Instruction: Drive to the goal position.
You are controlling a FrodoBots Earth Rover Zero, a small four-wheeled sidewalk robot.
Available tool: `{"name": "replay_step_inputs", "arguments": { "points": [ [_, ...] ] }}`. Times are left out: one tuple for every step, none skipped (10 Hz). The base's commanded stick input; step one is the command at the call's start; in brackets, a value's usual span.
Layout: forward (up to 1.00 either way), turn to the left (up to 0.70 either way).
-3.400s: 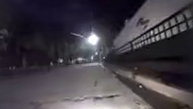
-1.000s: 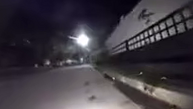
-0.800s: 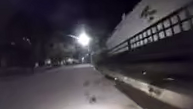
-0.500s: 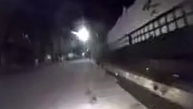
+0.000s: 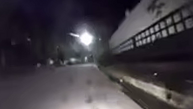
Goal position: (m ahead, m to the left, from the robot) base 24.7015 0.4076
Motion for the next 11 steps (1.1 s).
{"name": "replay_step_inputs", "arguments": {
  "points": [
    [0.49,0.04],
    [0.49,0.04],
    [0.49,0.04],
    [0.49,0.04],
    [0.49,0.04],
    [0.49,0.04],
    [0.49,0.04],
    [0.49,0.04],
    [0.49,0.04],
    [0.49,0.04],
    [0.49,0.04]
  ]
}}
